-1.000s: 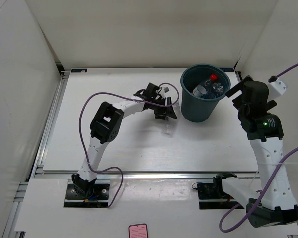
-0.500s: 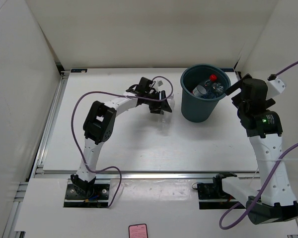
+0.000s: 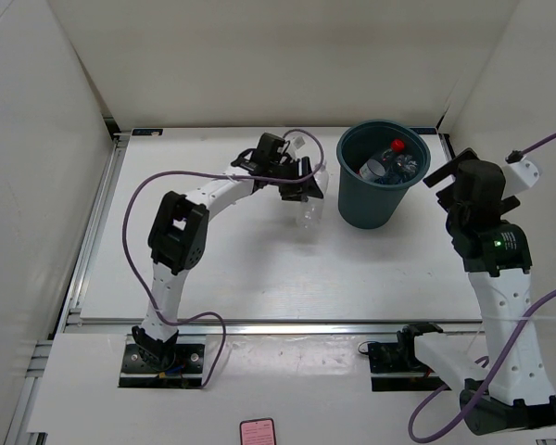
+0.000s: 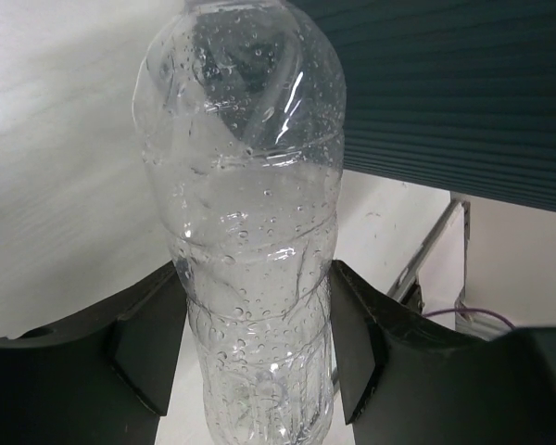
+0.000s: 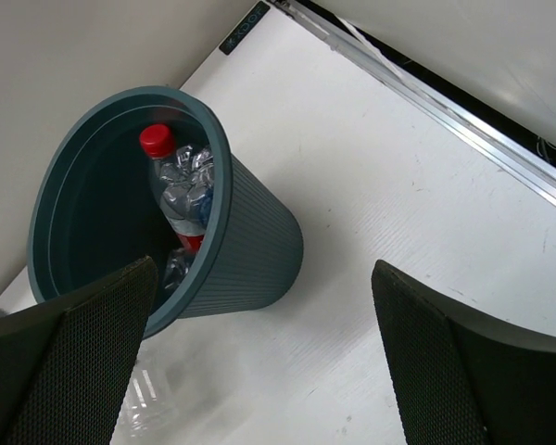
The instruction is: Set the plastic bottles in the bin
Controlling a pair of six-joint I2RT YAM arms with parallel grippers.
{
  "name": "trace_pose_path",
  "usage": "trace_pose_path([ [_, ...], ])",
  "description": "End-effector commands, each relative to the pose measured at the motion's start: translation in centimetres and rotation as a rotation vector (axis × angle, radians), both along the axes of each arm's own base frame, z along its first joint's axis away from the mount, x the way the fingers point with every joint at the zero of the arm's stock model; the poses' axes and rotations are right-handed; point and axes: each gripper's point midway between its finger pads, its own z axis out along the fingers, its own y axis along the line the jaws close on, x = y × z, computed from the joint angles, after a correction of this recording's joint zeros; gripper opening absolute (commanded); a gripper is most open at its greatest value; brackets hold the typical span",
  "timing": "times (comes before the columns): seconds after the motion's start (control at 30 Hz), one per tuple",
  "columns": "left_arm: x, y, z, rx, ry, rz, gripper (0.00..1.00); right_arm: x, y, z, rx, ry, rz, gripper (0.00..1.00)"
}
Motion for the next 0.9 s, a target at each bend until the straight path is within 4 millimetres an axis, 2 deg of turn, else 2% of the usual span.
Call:
trace_pose_path([
  [0.0,2.0,2.5,11.0,-0.078,-0.216,0.093,0.11,-0.5,-1.0,0.5,-0.032,-0.023,-0.044,1.0],
  [0.03,3.1,3.4,12.8,-0.069,-0.281,0.14,0.11,-0.5,-1.0,0.1,-0.034,-0.014,-0.044,1.0],
  [0.07,3.3,3.7,16.8,-0.098,-0.377,0.145,0.11,-0.5,-1.0,0.1,-0.034,-0.014,-0.044,1.0],
  [0.13,3.4,3.3,21.1,-0.159,-0.451,0.13,0.11,-0.4,-1.0,-0.3,-0.035,-0.003,-0.044,1.0],
  [0.17,4.0,2.7,24.4,-0.211,-0.509,0.127,0.11,-0.4,-1.0,-0.3,-0.035,-0.003,-0.044,1.0],
  [0.27,3.6,0.5,29.0,-0.293,-0.584,0.104,0.11,0.1,-0.8,-0.5,-0.025,0.006,-0.039,1.0],
  [0.3,4.2,-0.1,31.1,-0.34,-0.628,0.102,0.11,0.3,-0.7,-0.3,-0.025,0.006,-0.039,1.0],
  [0.33,3.9,-1.3,32.0,-0.382,-0.622,0.088,0.12,0.4,-0.6,-0.3,-0.021,0.007,-0.031,1.0],
  [0.37,4.5,-2.7,32.3,-0.421,-0.633,0.07,0.15,0.7,-0.5,0.0,-0.019,-0.002,-0.031,1.0],
  [0.43,4.8,-4.2,31.3,-0.447,-0.609,0.056,0.16,0.7,-0.5,0.3,-0.018,-0.011,-0.031,1.0],
  [0.47,4.2,-5.3,30.4,-0.45,-0.597,0.03,0.16,0.7,-0.5,0.7,-0.016,-0.02,-0.031,1.0],
  [0.5,4.2,-6.2,28.3,-0.431,-0.562,0.02,0.17,0.6,-0.6,1.1,-0.022,-0.026,-0.028,1.0],
  [0.53,3.7,-6.9,28.1,-0.437,-0.563,0.007,0.2,0.6,-0.8,1.1,-0.035,-0.022,-0.032,1.0],
  [0.57,2.8,-8.3,27.1,-0.423,-0.576,-0.029,0.21,0.6,-0.8,1.1,-0.035,-0.022,-0.032,1.0],
  [0.63,2.3,-9.9,25.9,-0.416,-0.581,-0.059,0.25,0.5,-0.8,1.1,-0.044,-0.017,-0.029,1.0],
  [0.67,2.8,-10.0,25.2,-0.403,-0.583,-0.05,0.27,0.5,-0.9,1.1,-0.048,-0.017,-0.037,1.0],
  [0.7,2.4,-10.7,24.8,-0.406,-0.581,-0.062,0.27,0.5,-0.9,1.1,-0.048,-0.017,-0.037,1.0],
  [0.73,2.8,-11.0,23.5,-0.394,-0.565,-0.062,0.27,0.5,-0.9,1.5,-0.046,-0.028,-0.037,1.0],
  [0.87,2.9,-11.2,22.4,-0.376,-0.569,-0.079,0.31,0.2,-0.9,2.2,-0.054,-0.041,-0.021,1.0],
])
